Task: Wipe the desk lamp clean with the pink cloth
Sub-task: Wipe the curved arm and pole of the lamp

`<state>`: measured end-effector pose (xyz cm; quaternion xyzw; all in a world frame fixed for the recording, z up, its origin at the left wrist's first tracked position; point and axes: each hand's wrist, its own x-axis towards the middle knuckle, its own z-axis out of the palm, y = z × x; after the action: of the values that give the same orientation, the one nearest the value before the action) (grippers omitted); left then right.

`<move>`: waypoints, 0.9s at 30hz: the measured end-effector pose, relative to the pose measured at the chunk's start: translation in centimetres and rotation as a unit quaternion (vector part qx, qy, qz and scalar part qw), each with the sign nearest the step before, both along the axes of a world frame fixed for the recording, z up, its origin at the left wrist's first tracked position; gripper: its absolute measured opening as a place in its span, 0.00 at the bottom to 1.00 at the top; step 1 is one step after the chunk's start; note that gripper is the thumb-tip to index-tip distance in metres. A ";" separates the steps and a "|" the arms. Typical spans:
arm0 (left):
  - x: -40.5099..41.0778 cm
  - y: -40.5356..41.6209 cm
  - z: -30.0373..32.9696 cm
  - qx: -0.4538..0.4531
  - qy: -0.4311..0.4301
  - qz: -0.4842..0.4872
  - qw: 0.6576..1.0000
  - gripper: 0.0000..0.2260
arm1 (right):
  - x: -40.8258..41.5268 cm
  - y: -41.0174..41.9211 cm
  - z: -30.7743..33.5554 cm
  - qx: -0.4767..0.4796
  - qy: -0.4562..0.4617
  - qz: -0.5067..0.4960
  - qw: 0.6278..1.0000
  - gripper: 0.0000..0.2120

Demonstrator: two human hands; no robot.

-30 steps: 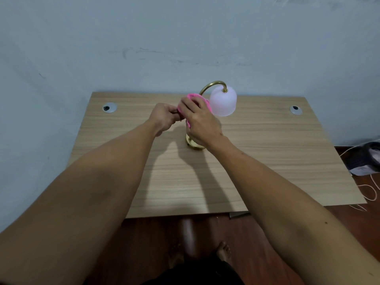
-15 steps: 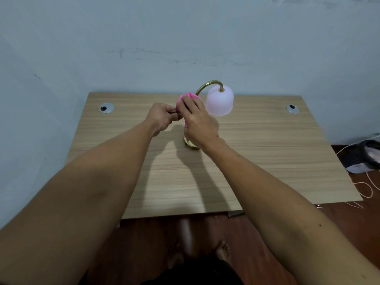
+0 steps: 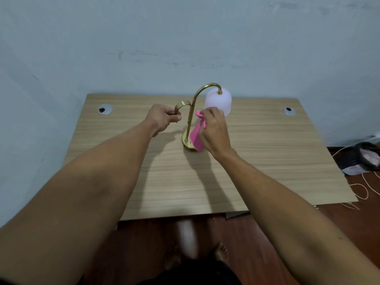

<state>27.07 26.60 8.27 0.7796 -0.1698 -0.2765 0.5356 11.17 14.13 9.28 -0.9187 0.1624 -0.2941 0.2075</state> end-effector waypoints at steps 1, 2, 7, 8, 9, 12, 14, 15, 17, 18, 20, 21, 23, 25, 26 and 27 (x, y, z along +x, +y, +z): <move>0.0 0.1 0.1 -0.003 0.003 -0.006 1.000 0.05 | -0.5 0.0 0.0 0.015 -0.022 -0.008 1.000 0.18; 0.0 0.2 0.2 -0.005 0.006 -0.010 1.000 0.05 | -0.7 0.1 0.0 0.016 -0.047 -0.008 0.999 0.19; 0.0 0.1 0.4 0.002 0.008 -0.023 1.000 0.09 | 2.4 1.3 1.3 -0.065 -0.057 0.107 0.991 0.18; 0.1 0.2 0.4 0.006 0.005 -0.026 1.000 0.09 | 3.2 1.5 1.3 -0.088 -0.027 0.127 0.988 0.20; 0.1 0.2 0.4 0.009 0.002 -0.026 1.000 0.08 | 3.6 1.6 1.1 -0.112 0.003 0.143 0.983 0.22; 0.0 0.2 0.3 0.008 -0.009 -0.022 1.000 0.10 | 4.0 1.5 0.3 -0.128 0.036 0.127 0.983 0.25; 0.0 0.1 0.2 -0.002 -0.007 -0.018 1.000 0.12 | 3.5 1.3 0.0 -0.106 0.005 0.081 0.991 0.27; 0.0 0.1 0.2 -0.002 -0.007 -0.017 1.000 0.13 | 3.1 1.3 -0.1 -0.098 -0.016 0.067 0.993 0.28; 0.0 0.1 0.2 0.000 -0.009 -0.011 1.000 0.13 | 2.2 1.2 -0.7 -0.092 -0.036 0.070 0.993 0.25; -0.1 0.1 0.2 0.000 -0.011 -0.008 1.000 0.12 | 1.6 1.0 -1.2 -0.081 -0.035 0.072 0.993 0.21; -0.1 0.1 0.3 0.002 -0.017 -0.007 1.000 0.11 | 0.4 0.5 -2.7 -0.019 -0.011 0.038 0.999 0.17; -0.2 0.2 0.3 0.004 -0.018 -0.007 1.000 0.10 | -0.4 0.1 -3.4 0.032 0.006 0.011 0.999 0.16; -0.4 0.3 0.4 0.006 -0.016 -0.005 1.000 0.09 | -1.6 -0.6 -4.3 0.131 0.023 -0.034 0.991 0.17; -0.8 0.3 0.3 0.002 -0.022 0.000 1.000 0.09 | -2.2 -0.7 -3.9 0.174 0.005 -0.040 0.984 0.19; -1.0 0.2 0.3 -0.003 -0.027 0.006 1.000 0.09 | -2.3 -0.6 -3.4 0.180 -0.016 -0.033 0.983 0.19; -1.2 0.2 0.3 -0.007 -0.032 0.014 0.999 0.09 | -2.1 -0.5 -2.8 0.178 -0.036 -0.024 0.983 0.20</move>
<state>25.83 26.81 8.58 0.7863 -0.1782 -0.2431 0.5394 9.09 13.68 6.52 -0.8519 0.2266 -0.2982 0.3660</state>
